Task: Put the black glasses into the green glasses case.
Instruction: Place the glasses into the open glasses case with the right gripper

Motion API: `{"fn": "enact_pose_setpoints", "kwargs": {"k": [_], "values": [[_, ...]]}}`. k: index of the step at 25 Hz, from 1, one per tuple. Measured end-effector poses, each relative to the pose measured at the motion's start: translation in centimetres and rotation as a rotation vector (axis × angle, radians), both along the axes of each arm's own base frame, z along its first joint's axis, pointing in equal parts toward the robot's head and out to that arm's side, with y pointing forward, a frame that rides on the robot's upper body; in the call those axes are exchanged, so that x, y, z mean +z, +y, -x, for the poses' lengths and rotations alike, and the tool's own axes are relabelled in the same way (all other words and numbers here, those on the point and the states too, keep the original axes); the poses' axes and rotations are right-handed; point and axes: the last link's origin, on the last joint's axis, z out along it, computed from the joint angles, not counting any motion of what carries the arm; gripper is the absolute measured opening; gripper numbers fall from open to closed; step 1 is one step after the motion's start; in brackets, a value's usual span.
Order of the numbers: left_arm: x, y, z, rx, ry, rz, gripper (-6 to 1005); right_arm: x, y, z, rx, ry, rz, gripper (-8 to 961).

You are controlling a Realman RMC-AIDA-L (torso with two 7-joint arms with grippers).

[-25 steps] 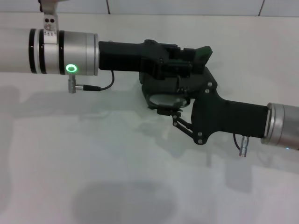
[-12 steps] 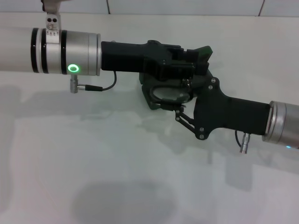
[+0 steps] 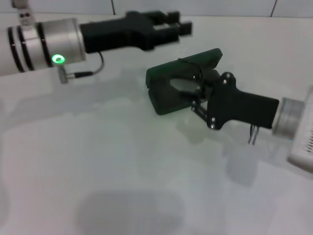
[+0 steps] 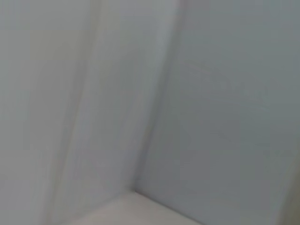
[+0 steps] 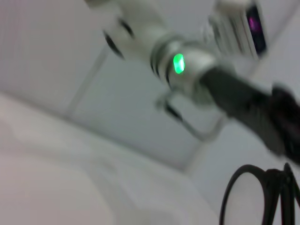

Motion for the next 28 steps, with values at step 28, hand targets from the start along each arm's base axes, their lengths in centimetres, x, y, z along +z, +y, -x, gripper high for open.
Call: {"fn": "enact_pose_setpoints", "kwargs": {"k": [28], "values": [[1.1,0.9,1.8,0.090,-0.020,-0.125,546,-4.8,2.3,2.6,-0.137,-0.484,-0.368,198]]}}
